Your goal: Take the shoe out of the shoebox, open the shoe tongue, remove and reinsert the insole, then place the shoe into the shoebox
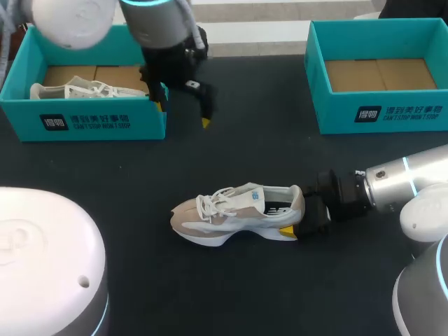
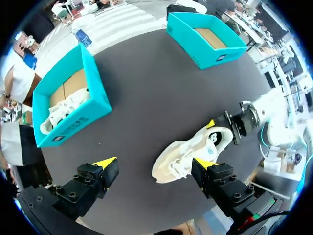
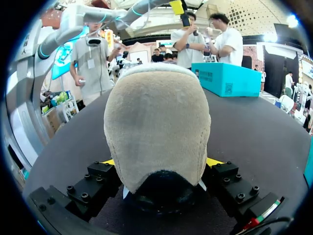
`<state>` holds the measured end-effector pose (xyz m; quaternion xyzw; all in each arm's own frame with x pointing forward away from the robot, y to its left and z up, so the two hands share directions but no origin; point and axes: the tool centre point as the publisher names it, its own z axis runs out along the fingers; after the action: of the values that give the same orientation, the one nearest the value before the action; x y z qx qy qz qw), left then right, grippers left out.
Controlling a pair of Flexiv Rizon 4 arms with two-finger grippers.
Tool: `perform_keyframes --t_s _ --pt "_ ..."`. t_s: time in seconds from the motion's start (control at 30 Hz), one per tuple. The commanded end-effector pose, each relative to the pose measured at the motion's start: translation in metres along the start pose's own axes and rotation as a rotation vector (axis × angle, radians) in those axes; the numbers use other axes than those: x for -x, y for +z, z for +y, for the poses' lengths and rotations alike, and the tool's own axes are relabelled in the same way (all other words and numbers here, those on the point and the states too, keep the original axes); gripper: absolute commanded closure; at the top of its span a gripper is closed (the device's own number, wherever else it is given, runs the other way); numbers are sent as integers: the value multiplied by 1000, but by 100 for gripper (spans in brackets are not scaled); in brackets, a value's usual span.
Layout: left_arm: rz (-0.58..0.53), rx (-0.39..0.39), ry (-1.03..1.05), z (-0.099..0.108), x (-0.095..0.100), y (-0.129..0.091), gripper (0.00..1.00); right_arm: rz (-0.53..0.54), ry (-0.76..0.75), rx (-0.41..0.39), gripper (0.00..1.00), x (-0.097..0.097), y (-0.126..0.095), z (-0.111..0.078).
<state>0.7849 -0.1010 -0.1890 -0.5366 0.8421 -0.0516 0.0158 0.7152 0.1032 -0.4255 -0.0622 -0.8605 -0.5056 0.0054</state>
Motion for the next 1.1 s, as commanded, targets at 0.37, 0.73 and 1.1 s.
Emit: perform_keyframes --t_s 0.37,0.73,1.1 --pt "-153 106 -213 1 -87 35 0 0 2 -3 100 1 10 -7" --pt "-206 135 -304 27 -117 82 0 0 2 -3 100 1 10 -7" --pt "-216 155 -259 30 -122 90 0 0 2 -3 100 1 10 -7"
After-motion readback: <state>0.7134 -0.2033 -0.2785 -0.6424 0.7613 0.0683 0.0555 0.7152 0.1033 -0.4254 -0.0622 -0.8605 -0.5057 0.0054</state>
